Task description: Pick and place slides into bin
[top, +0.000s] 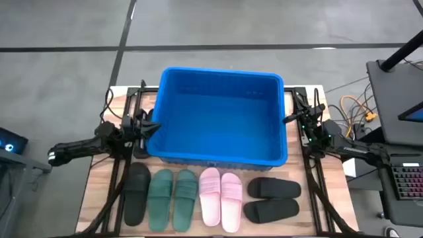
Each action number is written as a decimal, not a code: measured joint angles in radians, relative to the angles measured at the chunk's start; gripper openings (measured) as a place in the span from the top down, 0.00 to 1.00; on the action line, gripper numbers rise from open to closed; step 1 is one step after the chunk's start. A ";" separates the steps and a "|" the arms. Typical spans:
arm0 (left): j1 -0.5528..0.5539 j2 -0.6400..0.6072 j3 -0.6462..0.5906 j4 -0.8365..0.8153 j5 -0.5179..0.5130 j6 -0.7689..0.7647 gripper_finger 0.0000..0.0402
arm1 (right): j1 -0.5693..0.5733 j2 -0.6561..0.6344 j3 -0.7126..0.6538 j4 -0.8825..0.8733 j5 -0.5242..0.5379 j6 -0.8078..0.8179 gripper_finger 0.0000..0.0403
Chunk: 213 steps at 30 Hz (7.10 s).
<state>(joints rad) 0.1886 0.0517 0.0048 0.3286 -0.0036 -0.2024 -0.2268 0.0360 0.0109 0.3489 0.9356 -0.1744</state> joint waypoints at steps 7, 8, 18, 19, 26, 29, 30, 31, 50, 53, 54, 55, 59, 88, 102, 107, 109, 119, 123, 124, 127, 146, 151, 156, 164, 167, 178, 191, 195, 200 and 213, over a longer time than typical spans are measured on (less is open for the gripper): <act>0.000 0.000 0.000 0.000 0.000 0.000 1.00 | 0.000 0.000 0.000 0.001 0.000 -0.007 0.98; 0.000 0.000 0.000 0.000 0.000 0.000 1.00 | 0.000 0.000 0.000 0.001 0.000 -0.006 0.98; 0.000 0.000 0.000 0.000 0.000 0.000 1.00 | 0.000 0.000 0.000 0.001 0.000 -0.003 0.98; 0.000 0.000 0.000 0.000 0.000 0.000 1.00 | 0.000 0.000 0.000 0.000 0.000 0.002 0.98; 0.000 0.000 0.000 0.000 0.000 0.000 1.00 | 0.000 0.000 0.000 0.001 0.000 -0.006 0.98; 0.000 0.000 0.000 0.000 0.000 0.000 1.00 | 0.000 0.000 0.000 -0.001 0.000 0.006 0.98; 0.000 0.000 0.000 0.000 0.000 0.000 1.00 | 0.000 0.000 0.000 -0.001 0.000 0.006 0.98; 0.000 0.000 0.000 0.000 0.000 0.000 1.00 | 0.000 0.000 0.000 -0.001 0.000 0.005 0.98; 0.000 0.000 0.000 0.000 0.000 0.000 1.00 | 0.000 0.000 0.000 -0.001 0.000 0.002 0.98; 0.000 0.000 0.000 0.000 0.000 0.000 1.00 | 0.000 0.000 0.000 0.001 0.000 -0.007 0.98; 0.000 0.000 0.000 0.000 0.000 0.000 1.00 | 0.000 0.000 0.000 0.001 0.000 -0.005 0.98; 0.000 0.000 0.000 0.000 0.000 0.000 1.00 | 0.000 0.000 0.000 0.000 0.000 0.000 0.98; 0.000 0.000 0.000 0.000 0.000 0.000 1.00 | 0.000 0.000 0.000 -0.001 0.000 0.003 0.98; 0.000 0.000 0.000 0.000 0.000 0.000 1.00 | 0.000 0.000 0.000 0.000 0.000 -0.004 0.98; 0.000 0.000 0.000 0.000 0.000 0.000 1.00 | 0.000 0.000 0.000 -0.001 0.000 0.003 0.98; 0.000 0.000 0.000 0.000 0.000 0.000 1.00 | 0.000 0.000 0.000 0.001 0.000 -0.006 0.98; 0.000 0.000 0.000 0.000 0.000 0.000 1.00 | 0.000 0.000 0.000 0.001 0.000 -0.006 0.98; 0.000 0.000 0.000 0.000 0.000 0.000 1.00 | 0.000 0.000 0.000 0.001 0.000 -0.003 0.98; 0.000 -0.001 0.000 0.004 0.000 0.000 1.00 | 0.000 0.000 0.000 -0.001 0.000 0.004 0.98; 0.000 -0.001 0.000 0.004 0.000 0.000 1.00 | 0.000 0.000 0.000 0.000 0.000 0.000 0.98; 0.000 -0.001 0.000 0.005 0.000 0.000 1.00 | 0.000 0.000 0.000 0.001 0.000 -0.007 0.98; 0.000 -0.001 0.000 0.025 0.000 -0.001 1.00 | 0.000 0.000 0.000 0.001 0.000 -0.006 0.98; 0.000 -0.001 0.000 0.034 0.000 -0.001 1.00 | 0.000 0.000 0.000 -0.001 0.000 0.004 0.98; 0.000 0.000 0.000 0.061 -0.014 -0.165 1.00 | 0.000 0.000 0.000 0.002 0.000 -0.005 0.98; 0.000 0.000 0.000 0.055 -0.083 -0.367 1.00 | -0.001 0.000 0.000 0.038 -0.059 0.307 0.98; 0.000 0.000 0.000 0.066 -0.083 -0.368 1.00 | -0.001 -0.002 0.000 0.066 -0.125 0.440 0.98; 0.000 0.001 0.000 0.075 -0.085 -0.367 1.00 | 0.000 -0.002 0.000 0.074 -0.517 0.519 0.98; 0.000 0.082 0.000 0.167 -0.196 -0.366 0.86 | 0.000 0.012 0.120 0.148 -0.850 0.624 0.81; 0.000 0.155 0.002 0.370 -0.182 -0.369 0.72 | 0.000 0.061 0.248 0.028 -0.928 0.619 0.68; 0.000 0.256 0.094 0.430 -0.160 -0.331 0.63 | 0.000 0.148 0.426 -0.183 -1.028 0.619 0.59; 0.000 0.571 0.473 0.403 0.051 -0.210 0.63 | 0.000 0.341 0.748 -0.605 -1.040 0.533 0.58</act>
<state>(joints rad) 0.1886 0.6231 0.4774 0.7316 0.0472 -0.4124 -0.2268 0.3772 0.7593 -0.2558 -0.1047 0.3588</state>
